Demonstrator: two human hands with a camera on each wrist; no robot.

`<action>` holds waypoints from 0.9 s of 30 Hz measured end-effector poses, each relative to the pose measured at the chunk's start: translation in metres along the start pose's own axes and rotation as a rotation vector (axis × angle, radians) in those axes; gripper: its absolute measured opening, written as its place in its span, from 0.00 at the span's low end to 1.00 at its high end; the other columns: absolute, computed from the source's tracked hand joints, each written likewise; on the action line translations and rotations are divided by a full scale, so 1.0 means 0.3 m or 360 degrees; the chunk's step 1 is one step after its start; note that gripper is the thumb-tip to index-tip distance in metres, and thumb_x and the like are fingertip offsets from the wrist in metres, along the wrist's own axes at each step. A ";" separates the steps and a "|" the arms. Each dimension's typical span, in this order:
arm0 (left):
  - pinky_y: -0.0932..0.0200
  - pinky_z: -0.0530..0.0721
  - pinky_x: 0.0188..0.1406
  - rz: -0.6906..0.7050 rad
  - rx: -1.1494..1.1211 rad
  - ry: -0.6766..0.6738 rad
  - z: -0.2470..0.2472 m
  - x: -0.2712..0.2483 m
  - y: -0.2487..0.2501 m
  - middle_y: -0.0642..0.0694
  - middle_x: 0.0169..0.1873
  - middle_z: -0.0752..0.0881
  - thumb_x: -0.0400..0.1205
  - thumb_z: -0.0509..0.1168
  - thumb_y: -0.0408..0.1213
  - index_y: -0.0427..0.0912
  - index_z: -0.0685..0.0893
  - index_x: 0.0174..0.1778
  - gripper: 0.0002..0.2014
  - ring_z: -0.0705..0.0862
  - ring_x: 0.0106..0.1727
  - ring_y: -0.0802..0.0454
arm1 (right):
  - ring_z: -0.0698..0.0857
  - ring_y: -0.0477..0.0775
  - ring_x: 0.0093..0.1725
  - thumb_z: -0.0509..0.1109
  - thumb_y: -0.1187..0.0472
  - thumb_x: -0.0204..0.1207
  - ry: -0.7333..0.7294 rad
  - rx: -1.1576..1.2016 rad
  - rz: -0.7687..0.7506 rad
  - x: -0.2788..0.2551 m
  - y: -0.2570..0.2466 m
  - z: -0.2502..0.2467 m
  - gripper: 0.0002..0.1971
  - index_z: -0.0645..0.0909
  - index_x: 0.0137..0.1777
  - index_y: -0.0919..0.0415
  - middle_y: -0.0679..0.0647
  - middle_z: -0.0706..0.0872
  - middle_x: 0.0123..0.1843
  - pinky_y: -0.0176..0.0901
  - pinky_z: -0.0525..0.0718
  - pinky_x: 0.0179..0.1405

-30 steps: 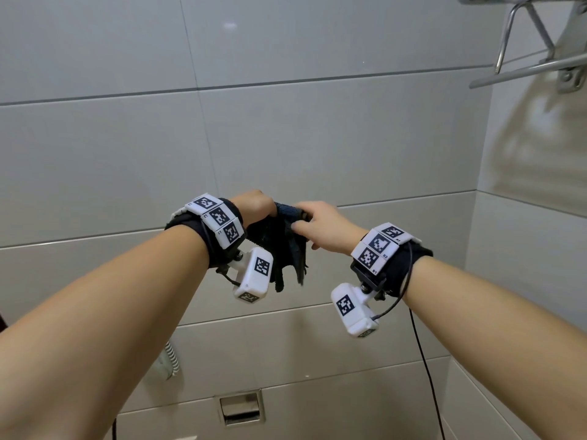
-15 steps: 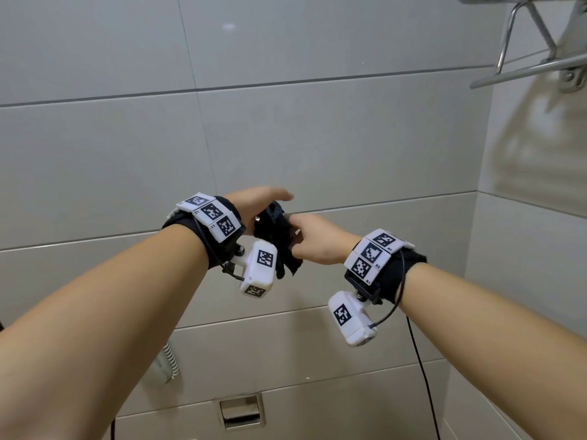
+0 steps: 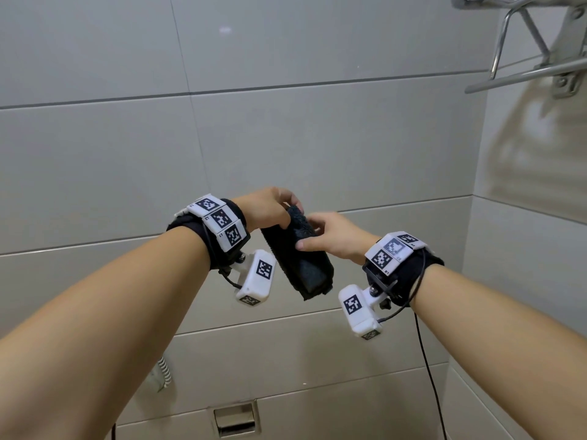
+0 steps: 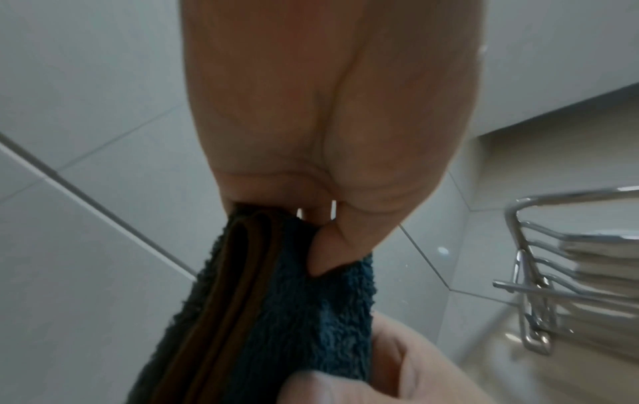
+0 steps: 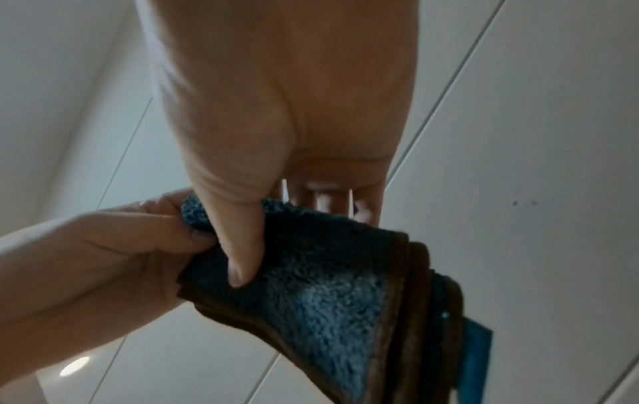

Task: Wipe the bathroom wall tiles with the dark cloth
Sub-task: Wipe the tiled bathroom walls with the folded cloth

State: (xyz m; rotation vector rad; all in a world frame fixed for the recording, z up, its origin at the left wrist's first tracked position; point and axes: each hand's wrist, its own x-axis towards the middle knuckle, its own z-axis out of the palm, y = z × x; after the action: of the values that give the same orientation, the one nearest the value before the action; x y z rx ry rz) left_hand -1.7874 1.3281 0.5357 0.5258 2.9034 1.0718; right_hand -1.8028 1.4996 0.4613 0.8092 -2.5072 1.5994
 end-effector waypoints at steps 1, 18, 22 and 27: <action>0.58 0.81 0.38 0.0035 0.0026 -0.0001 0.005 0.006 0.011 0.42 0.42 0.86 0.74 0.61 0.17 0.47 0.83 0.45 0.18 0.83 0.41 0.46 | 0.85 0.51 0.49 0.76 0.70 0.73 -0.0040 0.0063 0.0009 -0.007 0.004 -0.005 0.14 0.82 0.58 0.68 0.57 0.86 0.49 0.44 0.85 0.55; 0.43 0.79 0.64 0.0066 0.0548 0.0748 0.037 0.284 0.072 0.45 0.65 0.78 0.76 0.71 0.40 0.54 0.79 0.67 0.22 0.78 0.65 0.41 | 0.90 0.55 0.47 0.75 0.61 0.75 0.0902 0.0032 0.0098 0.015 0.158 -0.318 0.04 0.85 0.48 0.57 0.54 0.91 0.45 0.57 0.89 0.51; 0.36 0.68 0.67 0.0019 0.0826 0.0973 -0.001 0.380 0.081 0.47 0.76 0.68 0.76 0.68 0.41 0.58 0.73 0.73 0.28 0.64 0.76 0.39 | 0.88 0.58 0.49 0.73 0.57 0.73 0.1239 0.0077 0.0046 0.062 0.216 -0.429 0.04 0.83 0.46 0.53 0.53 0.90 0.46 0.61 0.88 0.52; 0.20 0.56 0.73 0.0036 0.1119 0.1277 -0.101 0.499 0.079 0.46 0.85 0.54 0.75 0.73 0.51 0.61 0.67 0.78 0.35 0.49 0.85 0.38 | 0.86 0.57 0.49 0.67 0.59 0.77 0.1611 0.0105 0.0004 0.131 0.247 -0.565 0.08 0.82 0.53 0.59 0.53 0.88 0.47 0.62 0.87 0.53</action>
State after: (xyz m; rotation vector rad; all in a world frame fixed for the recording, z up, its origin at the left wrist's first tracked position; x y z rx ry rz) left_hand -1.9249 1.3721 0.5907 0.1054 3.9847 0.2112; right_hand -1.9084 1.6535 0.4906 -0.0554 -1.7119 1.5257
